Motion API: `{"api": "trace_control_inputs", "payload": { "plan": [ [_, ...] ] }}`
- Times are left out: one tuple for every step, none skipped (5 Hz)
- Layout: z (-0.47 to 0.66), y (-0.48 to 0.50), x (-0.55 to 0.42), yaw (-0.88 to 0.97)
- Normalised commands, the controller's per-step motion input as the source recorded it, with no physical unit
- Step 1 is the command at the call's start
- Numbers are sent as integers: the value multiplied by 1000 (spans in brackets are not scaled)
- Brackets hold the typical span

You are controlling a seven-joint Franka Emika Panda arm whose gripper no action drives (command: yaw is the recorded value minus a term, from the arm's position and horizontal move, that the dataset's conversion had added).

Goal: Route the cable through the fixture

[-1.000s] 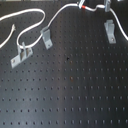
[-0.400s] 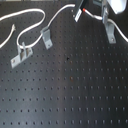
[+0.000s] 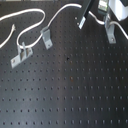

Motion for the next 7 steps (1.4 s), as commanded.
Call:
{"api": "trace_control_inputs", "payload": {
  "plan": [
    [1,-14,4,0],
    [77,-415,79,266],
    [20,0,0,0],
    [338,-31,-87,0],
    [355,-92,-141,-237],
    [144,-92,-184,-83],
    [127,-193,-215,0]
  ]
}}
